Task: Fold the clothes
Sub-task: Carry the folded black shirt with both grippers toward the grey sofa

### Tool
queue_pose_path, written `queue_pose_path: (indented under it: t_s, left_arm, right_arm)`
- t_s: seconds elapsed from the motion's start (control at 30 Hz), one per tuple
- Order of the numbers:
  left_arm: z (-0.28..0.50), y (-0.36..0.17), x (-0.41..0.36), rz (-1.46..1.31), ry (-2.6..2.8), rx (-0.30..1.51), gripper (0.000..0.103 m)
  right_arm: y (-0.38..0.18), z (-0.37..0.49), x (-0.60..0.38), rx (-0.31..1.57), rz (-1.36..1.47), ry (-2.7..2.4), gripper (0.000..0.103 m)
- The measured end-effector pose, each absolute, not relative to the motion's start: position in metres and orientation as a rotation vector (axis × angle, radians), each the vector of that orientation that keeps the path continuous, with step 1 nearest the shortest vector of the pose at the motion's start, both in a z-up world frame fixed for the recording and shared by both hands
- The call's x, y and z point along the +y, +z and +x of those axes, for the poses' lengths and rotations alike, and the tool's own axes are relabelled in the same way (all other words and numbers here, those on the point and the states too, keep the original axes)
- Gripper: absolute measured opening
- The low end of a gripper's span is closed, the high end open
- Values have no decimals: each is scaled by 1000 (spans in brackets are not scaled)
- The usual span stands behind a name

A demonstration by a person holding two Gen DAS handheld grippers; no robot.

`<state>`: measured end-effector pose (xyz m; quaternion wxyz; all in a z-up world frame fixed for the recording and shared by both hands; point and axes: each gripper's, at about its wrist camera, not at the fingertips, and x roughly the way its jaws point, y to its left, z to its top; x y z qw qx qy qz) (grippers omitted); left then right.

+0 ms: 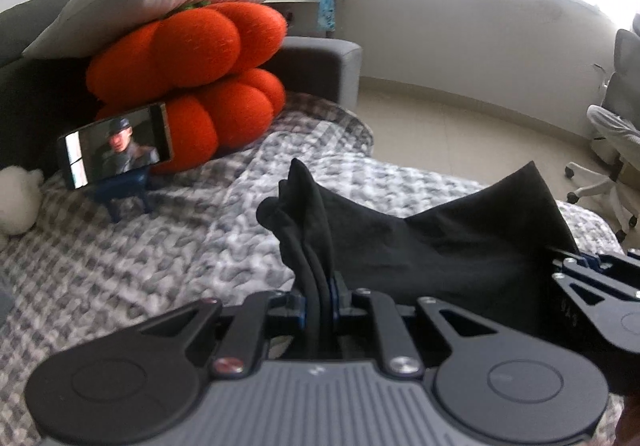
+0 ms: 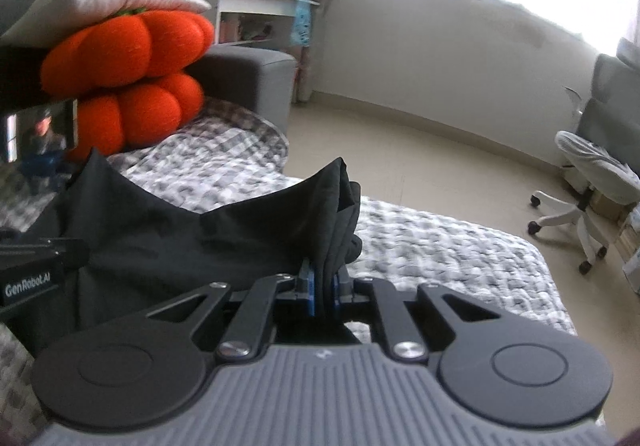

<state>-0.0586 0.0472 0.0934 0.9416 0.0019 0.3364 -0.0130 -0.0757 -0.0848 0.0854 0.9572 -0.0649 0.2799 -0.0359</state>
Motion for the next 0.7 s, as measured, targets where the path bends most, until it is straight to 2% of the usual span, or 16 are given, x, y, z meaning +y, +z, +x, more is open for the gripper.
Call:
queue_pose_path:
  t_s: [0.37,0.7]
  left_arm:
    - [-105,90,110,-23,19,711,11]
    - [-145,124,221,-228,176,629,11]
  right_arm:
    - [80,-101,-25,610,-212,39,11]
    - [125,-93,75,532,-335,240,11]
